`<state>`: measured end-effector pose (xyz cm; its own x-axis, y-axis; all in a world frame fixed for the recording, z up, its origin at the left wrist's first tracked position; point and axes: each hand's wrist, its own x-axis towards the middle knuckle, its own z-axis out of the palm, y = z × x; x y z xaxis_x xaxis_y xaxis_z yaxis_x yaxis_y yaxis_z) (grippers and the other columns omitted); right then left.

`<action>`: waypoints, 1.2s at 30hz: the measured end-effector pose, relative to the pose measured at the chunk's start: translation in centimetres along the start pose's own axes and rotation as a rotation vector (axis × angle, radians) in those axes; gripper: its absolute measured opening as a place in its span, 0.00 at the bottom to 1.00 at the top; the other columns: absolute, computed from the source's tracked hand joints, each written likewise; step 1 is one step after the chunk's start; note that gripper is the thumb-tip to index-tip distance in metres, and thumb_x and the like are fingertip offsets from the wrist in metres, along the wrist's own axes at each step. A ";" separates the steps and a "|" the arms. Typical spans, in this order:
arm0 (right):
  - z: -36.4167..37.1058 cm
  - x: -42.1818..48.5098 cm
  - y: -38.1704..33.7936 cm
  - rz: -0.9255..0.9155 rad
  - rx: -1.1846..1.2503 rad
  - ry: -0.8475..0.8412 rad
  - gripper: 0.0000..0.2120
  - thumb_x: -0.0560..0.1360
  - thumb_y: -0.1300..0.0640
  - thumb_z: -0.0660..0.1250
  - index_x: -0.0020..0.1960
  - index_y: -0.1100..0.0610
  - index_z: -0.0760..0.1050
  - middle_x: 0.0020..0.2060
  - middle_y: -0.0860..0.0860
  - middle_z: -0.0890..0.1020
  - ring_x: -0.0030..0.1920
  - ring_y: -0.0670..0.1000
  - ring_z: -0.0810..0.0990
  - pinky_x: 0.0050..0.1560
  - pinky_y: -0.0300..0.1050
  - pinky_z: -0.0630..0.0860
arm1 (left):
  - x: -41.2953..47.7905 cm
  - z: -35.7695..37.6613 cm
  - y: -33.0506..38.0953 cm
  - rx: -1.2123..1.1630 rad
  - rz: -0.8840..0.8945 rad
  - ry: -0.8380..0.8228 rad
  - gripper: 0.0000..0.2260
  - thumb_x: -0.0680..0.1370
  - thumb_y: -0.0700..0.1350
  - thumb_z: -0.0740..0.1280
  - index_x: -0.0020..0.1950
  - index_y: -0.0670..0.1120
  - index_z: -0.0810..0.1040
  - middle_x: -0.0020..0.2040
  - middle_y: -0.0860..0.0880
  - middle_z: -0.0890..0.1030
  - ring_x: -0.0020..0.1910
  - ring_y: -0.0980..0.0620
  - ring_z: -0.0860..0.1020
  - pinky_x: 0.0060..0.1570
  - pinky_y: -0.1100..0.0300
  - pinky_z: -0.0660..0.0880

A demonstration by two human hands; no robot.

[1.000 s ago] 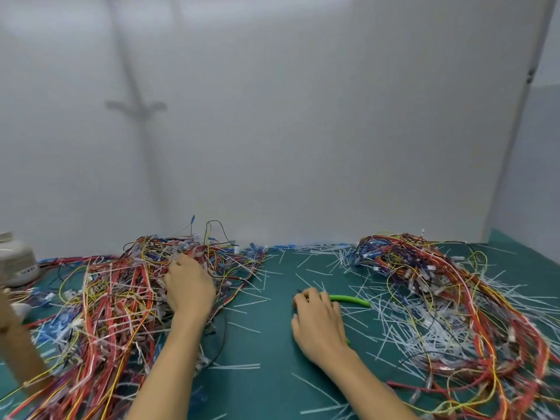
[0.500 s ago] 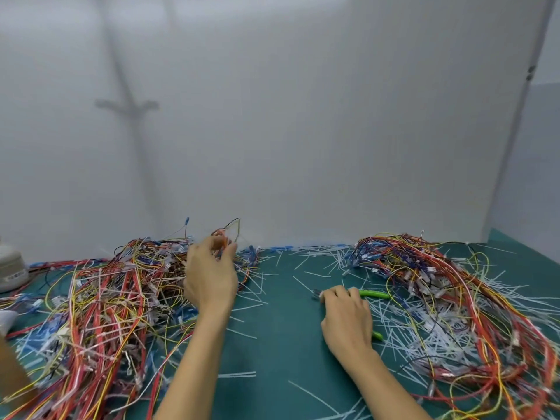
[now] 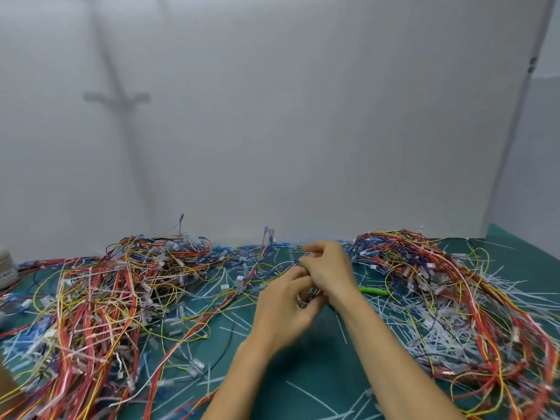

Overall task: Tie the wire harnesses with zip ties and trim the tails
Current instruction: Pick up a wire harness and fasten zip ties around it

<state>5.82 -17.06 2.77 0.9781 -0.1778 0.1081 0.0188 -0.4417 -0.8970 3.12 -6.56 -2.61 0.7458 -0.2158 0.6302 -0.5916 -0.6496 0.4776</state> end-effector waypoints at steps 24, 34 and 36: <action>-2.5 0.9 -0.4 -0.116 0.775 0.146 0.15 0.82 0.62 0.58 0.39 0.58 0.75 0.26 0.48 0.67 0.24 0.45 0.59 0.23 0.38 0.54 | -0.8 -10.4 -6.8 0.412 -0.707 0.005 0.11 0.77 0.56 0.67 0.59 0.61 0.79 0.59 0.53 0.71 0.52 0.47 0.78 0.47 0.53 0.75; -0.5 -0.3 -0.2 -0.015 0.152 -0.382 0.15 0.78 0.48 0.68 0.41 0.56 0.85 0.17 0.47 0.65 0.17 0.46 0.62 0.27 0.41 0.70 | 1.8 -12.0 -3.5 0.379 -0.623 0.173 0.24 0.75 0.45 0.64 0.72 0.55 0.70 0.64 0.49 0.68 0.47 0.49 0.74 0.43 0.55 0.72; -0.7 -0.3 -0.1 -0.015 0.196 -0.420 0.11 0.78 0.55 0.69 0.40 0.59 0.84 0.23 0.50 0.77 0.20 0.47 0.70 0.26 0.39 0.70 | 1.8 -12.1 -3.7 0.373 -0.709 0.128 0.24 0.78 0.48 0.61 0.75 0.54 0.68 0.68 0.45 0.68 0.58 0.43 0.75 0.49 0.52 0.71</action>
<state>5.40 -17.55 3.10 0.9759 0.2170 -0.0250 0.0331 -0.2600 -0.9651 2.96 4.31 4.18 0.8509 0.4085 0.3304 0.1665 -0.8061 0.5679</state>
